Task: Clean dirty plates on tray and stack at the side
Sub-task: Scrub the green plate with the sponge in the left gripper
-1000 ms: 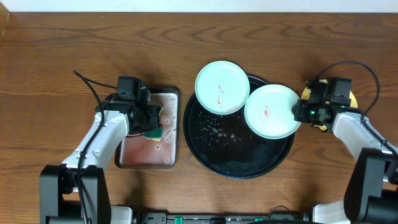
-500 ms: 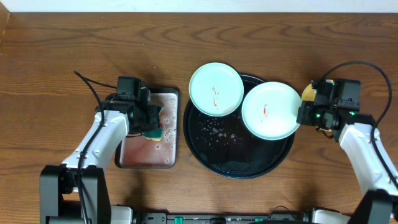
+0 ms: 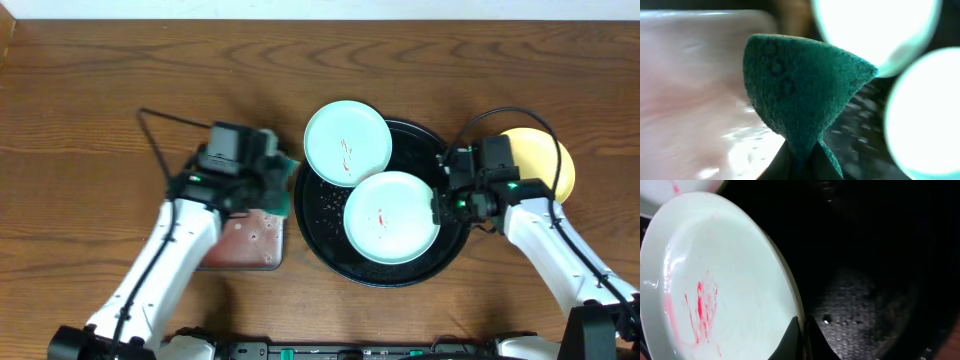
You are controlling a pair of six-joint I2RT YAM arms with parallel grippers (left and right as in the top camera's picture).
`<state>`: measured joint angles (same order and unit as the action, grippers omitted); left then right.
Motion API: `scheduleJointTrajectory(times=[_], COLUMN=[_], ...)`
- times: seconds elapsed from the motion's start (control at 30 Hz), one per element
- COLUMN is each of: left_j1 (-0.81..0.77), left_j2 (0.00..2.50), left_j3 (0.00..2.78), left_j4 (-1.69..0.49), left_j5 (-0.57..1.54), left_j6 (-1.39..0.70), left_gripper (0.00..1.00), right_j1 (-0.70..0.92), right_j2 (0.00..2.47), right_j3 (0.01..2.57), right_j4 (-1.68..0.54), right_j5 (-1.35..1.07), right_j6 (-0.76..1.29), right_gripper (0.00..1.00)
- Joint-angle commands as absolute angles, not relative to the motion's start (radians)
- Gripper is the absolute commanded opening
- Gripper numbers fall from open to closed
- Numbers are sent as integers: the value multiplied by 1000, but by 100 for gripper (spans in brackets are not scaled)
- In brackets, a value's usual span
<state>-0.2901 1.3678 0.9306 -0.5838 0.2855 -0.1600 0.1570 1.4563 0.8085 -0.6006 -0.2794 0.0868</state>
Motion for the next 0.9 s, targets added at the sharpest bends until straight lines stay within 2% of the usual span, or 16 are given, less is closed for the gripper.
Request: scheduleJointTrajectory(times=[0.0, 0.4, 0.73, 0.87], left_j1=[-408, -772, -849, -847], left_j2=[1377, 1543, 1719, 1770], left_j3=[950, 950, 950, 950], left_j4=[-555, -282, -157, -186], left_j5=[307, 306, 306, 247], left_j6=[-217, -469, -537, -536], left_gripper=[7, 8, 8, 7], right_j1=[184, 197, 200, 200], right_j2=[1459, 1459, 1459, 1459], right_j3=[804, 794, 675, 667], right_j4=[-590, -603, -537, -532], right_j5=[-288, -277, -278, -277], right_j6=[101, 164, 216, 216], right_gripper=[1, 1, 1, 1])
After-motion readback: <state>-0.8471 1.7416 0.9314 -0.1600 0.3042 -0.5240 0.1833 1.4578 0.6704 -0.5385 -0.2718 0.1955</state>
